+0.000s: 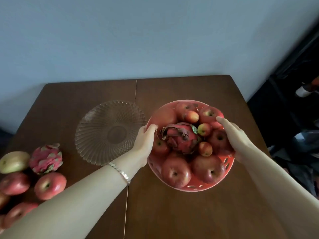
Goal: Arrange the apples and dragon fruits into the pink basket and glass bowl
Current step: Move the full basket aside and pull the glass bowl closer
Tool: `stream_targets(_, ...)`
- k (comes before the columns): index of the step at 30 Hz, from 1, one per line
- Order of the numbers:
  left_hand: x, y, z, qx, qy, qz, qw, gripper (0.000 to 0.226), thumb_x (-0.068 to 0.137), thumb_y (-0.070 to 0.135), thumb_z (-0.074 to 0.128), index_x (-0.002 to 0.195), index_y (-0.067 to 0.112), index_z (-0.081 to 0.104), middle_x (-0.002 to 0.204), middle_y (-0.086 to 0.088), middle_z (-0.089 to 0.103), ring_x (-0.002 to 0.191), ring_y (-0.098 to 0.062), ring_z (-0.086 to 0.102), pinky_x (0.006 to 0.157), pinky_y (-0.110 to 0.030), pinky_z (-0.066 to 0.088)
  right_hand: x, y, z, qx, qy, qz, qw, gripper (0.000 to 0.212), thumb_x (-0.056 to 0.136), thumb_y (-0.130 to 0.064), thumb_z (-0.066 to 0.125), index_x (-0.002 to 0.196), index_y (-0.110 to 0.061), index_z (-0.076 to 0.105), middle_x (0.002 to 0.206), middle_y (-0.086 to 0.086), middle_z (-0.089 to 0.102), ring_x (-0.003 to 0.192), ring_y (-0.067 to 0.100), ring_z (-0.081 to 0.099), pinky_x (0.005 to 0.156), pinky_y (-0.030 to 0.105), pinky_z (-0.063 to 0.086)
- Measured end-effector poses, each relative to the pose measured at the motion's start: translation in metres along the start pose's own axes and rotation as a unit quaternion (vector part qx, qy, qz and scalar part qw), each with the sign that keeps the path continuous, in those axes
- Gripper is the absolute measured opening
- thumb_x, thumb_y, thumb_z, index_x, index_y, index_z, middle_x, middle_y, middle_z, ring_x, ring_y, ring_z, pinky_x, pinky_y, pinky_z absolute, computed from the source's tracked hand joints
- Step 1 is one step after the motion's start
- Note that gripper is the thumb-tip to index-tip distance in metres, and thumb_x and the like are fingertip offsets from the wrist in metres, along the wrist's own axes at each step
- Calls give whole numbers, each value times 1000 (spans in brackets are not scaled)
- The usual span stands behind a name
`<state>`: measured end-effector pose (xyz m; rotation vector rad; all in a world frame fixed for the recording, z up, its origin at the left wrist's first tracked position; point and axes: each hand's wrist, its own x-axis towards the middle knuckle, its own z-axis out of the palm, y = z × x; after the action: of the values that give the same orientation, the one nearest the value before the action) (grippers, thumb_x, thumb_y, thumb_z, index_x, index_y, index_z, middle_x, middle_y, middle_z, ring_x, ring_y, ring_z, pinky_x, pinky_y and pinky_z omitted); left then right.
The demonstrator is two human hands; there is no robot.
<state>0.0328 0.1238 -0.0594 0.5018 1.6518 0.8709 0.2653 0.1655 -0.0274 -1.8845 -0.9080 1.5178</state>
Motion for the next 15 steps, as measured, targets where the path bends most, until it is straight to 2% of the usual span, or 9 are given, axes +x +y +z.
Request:
stream_targets(2, 20, 17, 14, 9, 15, 12, 1000, 43, 79, 48, 49, 117, 28, 52, 106, 0, 63, 96, -19, 60, 73, -34, 45, 25, -13, -3, 5, -5, 8, 1000, 56, 68, -60, 64, 113, -28, 55, 116, 9, 63, 102, 32, 63, 95, 51, 49)
stream_targets(7, 54, 47, 31, 36, 17, 8, 999, 43, 83, 46, 47, 120, 24, 47, 106, -1, 59, 102, -24, 56, 91, -42, 45, 69, -26, -2, 22, -3, 22, 999, 81, 48, -67, 66, 119, -28, 58, 116, 8, 65, 101, 32, 64, 93, 52, 50)
stream_targets(9, 61, 54, 34, 45, 19, 0, 999, 44, 83, 46, 47, 121, 24, 45, 103, -1, 57, 101, -25, 55, 89, -41, 44, 80, -26, -2, 26, -7, 32, 999, 84, 45, -69, 66, 118, -29, 59, 116, 8, 65, 101, 32, 65, 93, 52, 49)
stream_targets(13, 68, 62, 35, 74, 0, -17, 997, 50, 79, 49, 47, 123, 25, 44, 116, -7, 58, 103, -29, 56, 88, -45, 45, 93, -21, -2, 28, -13, 53, 998, 84, 43, -69, 67, 117, -30, 59, 116, 9, 66, 100, 33, 65, 93, 53, 50)
stream_targets(15, 69, 63, 32, 91, -8, -29, 995, 49, 80, 49, 46, 124, 27, 44, 116, -7, 58, 102, -30, 57, 82, -43, 47, 90, -21, -1, 26, -14, 49, 998, 80, 50, -68, 66, 119, -29, 58, 116, 9, 65, 99, 32, 65, 92, 52, 50)
